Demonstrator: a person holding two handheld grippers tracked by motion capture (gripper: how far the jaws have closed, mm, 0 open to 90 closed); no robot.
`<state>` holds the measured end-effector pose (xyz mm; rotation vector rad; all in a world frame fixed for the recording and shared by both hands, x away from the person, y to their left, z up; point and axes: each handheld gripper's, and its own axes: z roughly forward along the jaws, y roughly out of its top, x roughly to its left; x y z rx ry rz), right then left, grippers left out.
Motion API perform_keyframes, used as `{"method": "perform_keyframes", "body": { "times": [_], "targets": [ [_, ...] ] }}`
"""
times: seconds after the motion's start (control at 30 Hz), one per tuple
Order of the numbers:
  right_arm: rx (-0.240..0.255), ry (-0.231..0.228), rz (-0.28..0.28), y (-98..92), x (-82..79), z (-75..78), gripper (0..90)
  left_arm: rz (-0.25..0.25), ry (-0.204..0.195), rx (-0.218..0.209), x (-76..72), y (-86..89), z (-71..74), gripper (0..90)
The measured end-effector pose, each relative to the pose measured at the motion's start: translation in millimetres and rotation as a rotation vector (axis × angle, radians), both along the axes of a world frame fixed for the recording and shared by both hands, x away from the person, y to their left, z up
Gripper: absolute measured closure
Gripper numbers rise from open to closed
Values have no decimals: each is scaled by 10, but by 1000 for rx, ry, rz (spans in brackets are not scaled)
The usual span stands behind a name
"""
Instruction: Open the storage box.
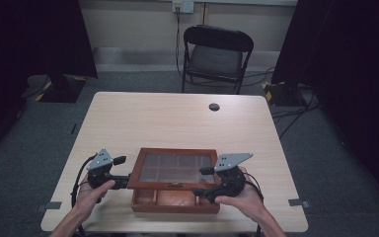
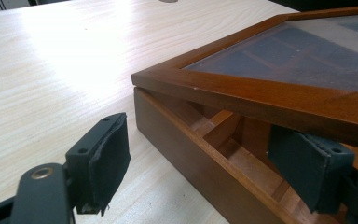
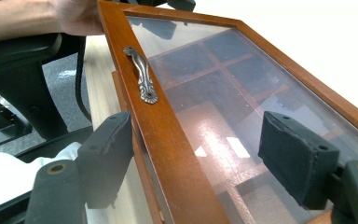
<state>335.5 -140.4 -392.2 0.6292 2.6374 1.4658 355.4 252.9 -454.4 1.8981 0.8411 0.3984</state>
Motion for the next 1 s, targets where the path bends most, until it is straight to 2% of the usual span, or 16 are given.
{"method": "perform_keyframes", "body": {
  "times": [0.17,0.23,0.37,0.53,0.63,0.87,1.0],
  "targets": [
    [-6,-6,-17,-21,5,2,237,-31,-13,-29,-18,-22,33,209],
    [-8,-9,-21,-30,6,3,233,-40,-21,-23,-21,-33,59,208],
    [-9,-20,-33,-48,12,8,227,-41,-38,-34,-14,-46,113,210],
    [-1,-28,-53,-96,31,36,231,-47,-39,-52,-7,-60,154,229],
    [0,-37,-67,-123,50,42,238,-42,-54,-33,-7,-63,181,234],
    [15,-45,-88,-131,93,35,239,-43,-23,-44,20,-82,200,259],
    [21,-43,-88,-135,108,47,247,-47,-21,-47,34,-91,215,269]
  ]
}}
